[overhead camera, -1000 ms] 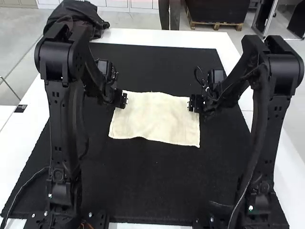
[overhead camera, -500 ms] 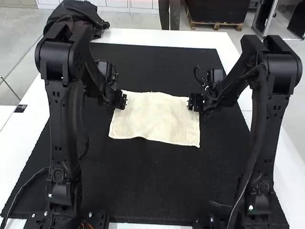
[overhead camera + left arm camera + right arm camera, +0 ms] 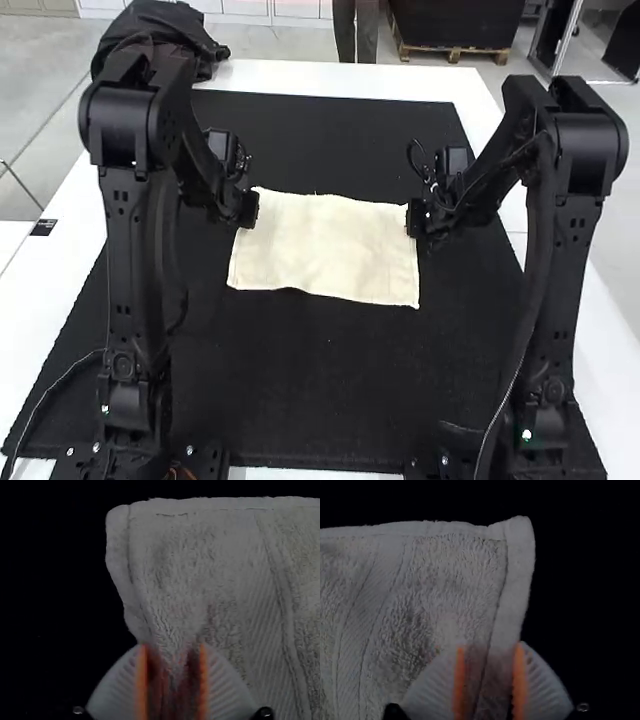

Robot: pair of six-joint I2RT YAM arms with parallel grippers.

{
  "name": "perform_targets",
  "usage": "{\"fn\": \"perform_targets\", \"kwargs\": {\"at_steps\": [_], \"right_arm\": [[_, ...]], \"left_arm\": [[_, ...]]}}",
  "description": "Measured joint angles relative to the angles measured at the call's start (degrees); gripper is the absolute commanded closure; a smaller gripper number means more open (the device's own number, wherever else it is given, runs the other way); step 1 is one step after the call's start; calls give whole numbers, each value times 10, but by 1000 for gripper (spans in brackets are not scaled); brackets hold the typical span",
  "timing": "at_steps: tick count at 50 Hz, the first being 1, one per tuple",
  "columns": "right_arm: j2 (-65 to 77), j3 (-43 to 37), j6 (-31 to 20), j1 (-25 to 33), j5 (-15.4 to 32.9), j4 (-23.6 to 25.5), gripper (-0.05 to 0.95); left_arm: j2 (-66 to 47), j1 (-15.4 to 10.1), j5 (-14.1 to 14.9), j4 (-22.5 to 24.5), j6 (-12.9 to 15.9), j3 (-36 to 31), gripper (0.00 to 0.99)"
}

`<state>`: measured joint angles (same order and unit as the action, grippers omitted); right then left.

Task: Fold the towel.

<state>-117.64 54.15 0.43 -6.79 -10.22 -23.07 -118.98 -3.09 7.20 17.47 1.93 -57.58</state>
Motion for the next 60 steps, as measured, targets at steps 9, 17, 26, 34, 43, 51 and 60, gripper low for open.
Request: {"fn": "perform_targets", "kwargs": {"at_steps": [9,17,26,34,43,51,60], "right_arm": [[0,-2,4,0,-5,-5,923],[0,-2,7,3,-11,-6,923],[11,-15,13,7,-25,-1,923],[25,-25,15,6,-32,3,923],[54,-35,15,7,-35,3,923],[80,-44,15,7,-39,2,923],[99,-54,15,7,-47,3,923]], "left_arm": [[0,-4,-2,19,2,9,970],[0,-4,-1,22,2,9,970],[0,-2,-12,40,2,9,970],[3,0,-18,47,2,9,970],[12,0,-21,32,2,9,970],[28,10,-20,27,2,19,970],[40,29,-12,22,1,23,970]]}}
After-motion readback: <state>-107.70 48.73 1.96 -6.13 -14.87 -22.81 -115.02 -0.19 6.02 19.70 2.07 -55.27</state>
